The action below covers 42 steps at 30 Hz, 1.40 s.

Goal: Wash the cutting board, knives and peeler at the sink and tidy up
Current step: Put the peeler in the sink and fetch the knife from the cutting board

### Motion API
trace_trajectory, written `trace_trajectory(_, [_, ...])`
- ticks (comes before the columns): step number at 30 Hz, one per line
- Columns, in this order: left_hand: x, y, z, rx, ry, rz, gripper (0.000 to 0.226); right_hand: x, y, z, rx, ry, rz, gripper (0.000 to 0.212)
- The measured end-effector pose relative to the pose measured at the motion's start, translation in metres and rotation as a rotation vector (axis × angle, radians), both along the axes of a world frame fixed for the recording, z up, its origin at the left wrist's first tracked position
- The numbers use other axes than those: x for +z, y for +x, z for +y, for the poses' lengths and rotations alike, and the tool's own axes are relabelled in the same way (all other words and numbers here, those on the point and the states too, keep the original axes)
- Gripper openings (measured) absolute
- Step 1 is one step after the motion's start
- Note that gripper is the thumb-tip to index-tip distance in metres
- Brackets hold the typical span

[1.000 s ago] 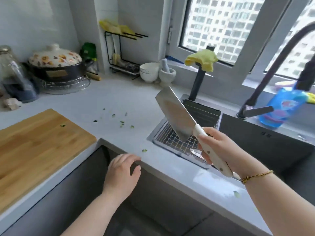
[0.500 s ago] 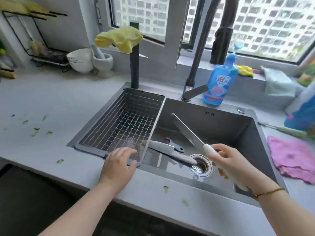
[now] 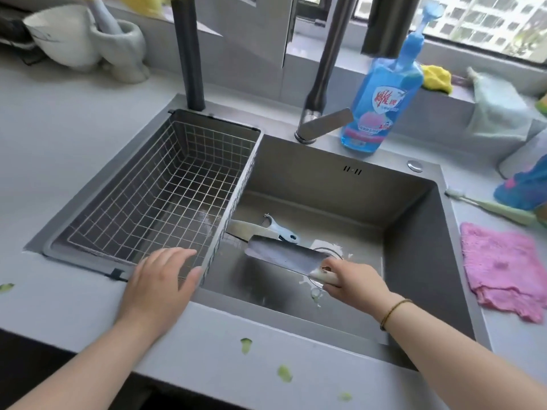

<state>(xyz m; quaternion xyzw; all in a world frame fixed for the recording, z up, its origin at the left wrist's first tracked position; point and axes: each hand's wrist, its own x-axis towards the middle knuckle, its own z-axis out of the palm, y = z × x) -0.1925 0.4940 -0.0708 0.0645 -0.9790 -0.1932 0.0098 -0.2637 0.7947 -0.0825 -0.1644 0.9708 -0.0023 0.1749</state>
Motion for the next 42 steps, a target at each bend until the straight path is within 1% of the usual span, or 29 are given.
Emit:
trace_trajectory(2, [-0.001,-0.001,0.0,-0.014,-0.01,0.005,0.058,-0.009,-0.007,-0.011,0.019,-0.032,0.0,0.037])
trace_trajectory(6, [-0.005,-0.002,-0.003,-0.027,-0.063,0.094,0.048,-0.024,-0.021,-0.033,0.06,-0.073,-0.036,0.038])
trace_trajectory(10, [-0.009,-0.005,-0.004,-0.042,-0.066,0.174,0.046,-0.039,-0.032,-0.05,0.028,-0.079,-0.108,0.037])
trace_trajectory(12, [-0.012,-0.005,-0.005,-0.056,-0.061,0.191,0.048,-0.047,-0.033,-0.054,0.052,-0.054,-0.129,0.038])
trace_trajectory(15, [-0.017,-0.004,-0.006,-0.063,-0.07,0.212,0.069,-0.056,-0.035,-0.054,0.163,0.026,-0.135,0.036])
trace_trajectory(17, [-0.018,-0.004,-0.007,-0.063,-0.058,0.229,0.075,-0.06,-0.037,-0.052,0.221,0.041,-0.152,0.035])
trace_trajectory(19, [-0.02,-0.005,-0.007,-0.064,-0.054,0.247,0.074,-0.065,-0.038,-0.051,0.247,0.048,-0.179,0.035])
trace_trajectory(23, [-0.023,-0.005,-0.008,-0.088,-0.057,0.283,0.072,-0.077,-0.035,-0.056,0.222,0.068,-0.259,0.032])
trace_trajectory(28, [-0.023,-0.006,-0.008,-0.099,-0.055,0.309,0.07,-0.089,-0.037,-0.066,0.299,0.162,-0.378,0.047])
trace_trajectory(35, [-0.021,-0.007,-0.007,-0.091,-0.054,0.32,0.069,-0.097,-0.045,-0.068,0.398,0.303,-0.394,0.042])
trace_trajectory(39, [-0.021,-0.006,-0.007,-0.073,-0.054,0.301,0.069,-0.097,-0.045,-0.068,0.415,0.312,-0.391,0.041])
trace_trajectory(42, [-0.021,-0.006,-0.008,-0.073,-0.041,0.286,0.068,-0.085,-0.046,-0.063,0.399,0.298,-0.379,0.041])
